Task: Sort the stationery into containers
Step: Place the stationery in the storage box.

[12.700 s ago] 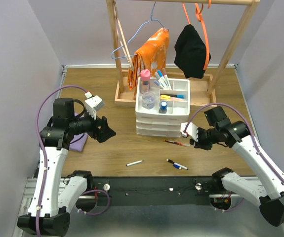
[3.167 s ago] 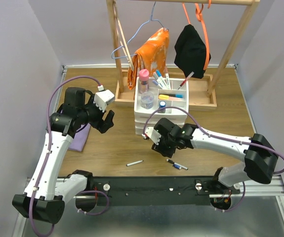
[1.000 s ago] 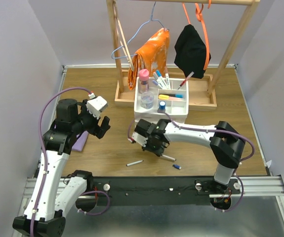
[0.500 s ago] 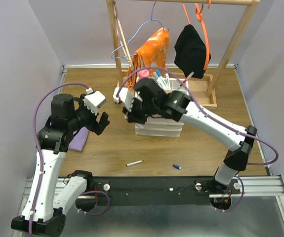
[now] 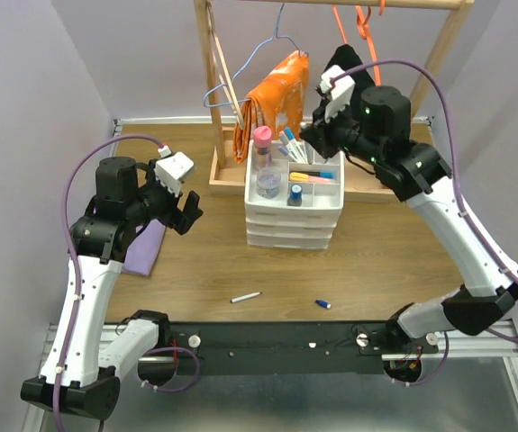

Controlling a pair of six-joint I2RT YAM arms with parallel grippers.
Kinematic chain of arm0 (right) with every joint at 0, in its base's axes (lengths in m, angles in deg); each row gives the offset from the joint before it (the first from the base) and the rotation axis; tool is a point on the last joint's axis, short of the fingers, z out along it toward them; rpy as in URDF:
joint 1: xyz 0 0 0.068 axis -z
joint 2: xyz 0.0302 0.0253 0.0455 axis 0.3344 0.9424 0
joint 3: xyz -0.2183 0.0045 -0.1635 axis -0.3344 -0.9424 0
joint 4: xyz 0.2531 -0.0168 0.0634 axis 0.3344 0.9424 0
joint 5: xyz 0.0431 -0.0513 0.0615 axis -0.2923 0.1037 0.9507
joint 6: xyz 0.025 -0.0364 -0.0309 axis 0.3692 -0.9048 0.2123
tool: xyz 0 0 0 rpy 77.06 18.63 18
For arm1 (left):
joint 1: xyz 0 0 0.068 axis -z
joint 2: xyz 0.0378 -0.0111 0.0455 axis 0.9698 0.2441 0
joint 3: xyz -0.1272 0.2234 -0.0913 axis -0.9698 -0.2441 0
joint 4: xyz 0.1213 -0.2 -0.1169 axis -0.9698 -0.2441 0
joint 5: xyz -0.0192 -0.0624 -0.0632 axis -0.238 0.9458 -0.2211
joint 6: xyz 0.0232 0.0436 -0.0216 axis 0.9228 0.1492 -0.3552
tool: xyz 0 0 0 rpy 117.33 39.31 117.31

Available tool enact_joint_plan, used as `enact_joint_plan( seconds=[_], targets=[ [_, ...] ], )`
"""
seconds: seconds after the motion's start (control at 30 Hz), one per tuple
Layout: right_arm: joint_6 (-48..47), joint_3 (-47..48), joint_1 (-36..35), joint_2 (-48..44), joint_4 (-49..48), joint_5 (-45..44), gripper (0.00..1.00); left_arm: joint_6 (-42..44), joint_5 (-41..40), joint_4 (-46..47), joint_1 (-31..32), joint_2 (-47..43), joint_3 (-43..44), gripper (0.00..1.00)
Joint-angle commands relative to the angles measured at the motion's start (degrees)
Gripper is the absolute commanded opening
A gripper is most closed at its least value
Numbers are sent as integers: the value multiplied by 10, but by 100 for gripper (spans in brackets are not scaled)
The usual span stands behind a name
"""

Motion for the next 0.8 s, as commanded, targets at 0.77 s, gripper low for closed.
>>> enact_joint_plan(
  seconds=[0.77],
  targets=[
    [17, -305, 37, -73, -309, -209, 1, -33, 28, 10, -44, 48, 40, 88]
  ],
)
